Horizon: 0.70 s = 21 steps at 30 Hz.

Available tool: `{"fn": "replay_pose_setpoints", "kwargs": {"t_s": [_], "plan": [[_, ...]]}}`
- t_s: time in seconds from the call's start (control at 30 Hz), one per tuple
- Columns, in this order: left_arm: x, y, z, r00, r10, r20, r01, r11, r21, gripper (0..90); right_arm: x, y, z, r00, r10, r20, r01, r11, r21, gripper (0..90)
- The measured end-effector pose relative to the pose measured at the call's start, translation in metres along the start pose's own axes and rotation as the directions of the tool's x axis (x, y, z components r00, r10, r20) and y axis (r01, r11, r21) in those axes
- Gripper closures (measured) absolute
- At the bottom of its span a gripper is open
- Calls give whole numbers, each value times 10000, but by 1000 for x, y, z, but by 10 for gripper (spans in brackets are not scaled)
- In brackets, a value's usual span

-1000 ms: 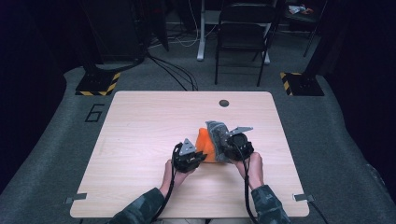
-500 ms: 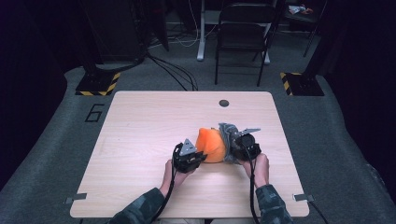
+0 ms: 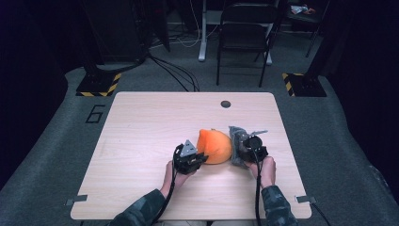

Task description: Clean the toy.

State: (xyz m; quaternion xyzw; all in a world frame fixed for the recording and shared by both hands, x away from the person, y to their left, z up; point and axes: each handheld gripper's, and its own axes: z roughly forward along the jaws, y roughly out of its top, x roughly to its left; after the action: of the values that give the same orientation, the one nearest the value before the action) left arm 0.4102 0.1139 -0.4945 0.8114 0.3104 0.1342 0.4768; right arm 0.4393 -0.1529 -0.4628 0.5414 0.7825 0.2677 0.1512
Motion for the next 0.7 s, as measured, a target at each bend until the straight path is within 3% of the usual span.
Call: {"fn": "replay_pose_setpoints", "kwargs": {"t_s": [0.1, 0.23, 0.37, 0.43, 0.57, 0.7], "plan": [[0, 0, 0, 9999, 110, 2, -110, 9999, 33, 797, 6, 10, -20, 9988, -203, -435, 166, 9962, -851, 723], [-2, 0, 0, 9999, 173, 7, -173, 9998, 67, 796, 29, 20, -40, 9924, -850, -885, 703, 9850, -1579, 722], [-5, 1, 1, 9997, 203, 118, -203, 9998, 55, 796, 52, 24, -47, 9801, -1400, -1409, 1110, 9743, -1959, 721], [-6, 1, 1, 9996, 273, 98, -273, 9996, 45, 796, 62, 23, -46, 9760, -1446, -1625, 1117, 9743, -1957, 718], [-6, 0, 1, 9994, 350, 54, -350, 9994, 56, 795, 73, 22, -34, 9737, -1708, -1506, 1423, 9727, -1831, 714], [-5, 0, 1, 9993, 371, 53, -371, 9993, 47, 794, 75, 21, -29, 9788, -1778, -1020, 1586, 9721, -1727, 711]]}}
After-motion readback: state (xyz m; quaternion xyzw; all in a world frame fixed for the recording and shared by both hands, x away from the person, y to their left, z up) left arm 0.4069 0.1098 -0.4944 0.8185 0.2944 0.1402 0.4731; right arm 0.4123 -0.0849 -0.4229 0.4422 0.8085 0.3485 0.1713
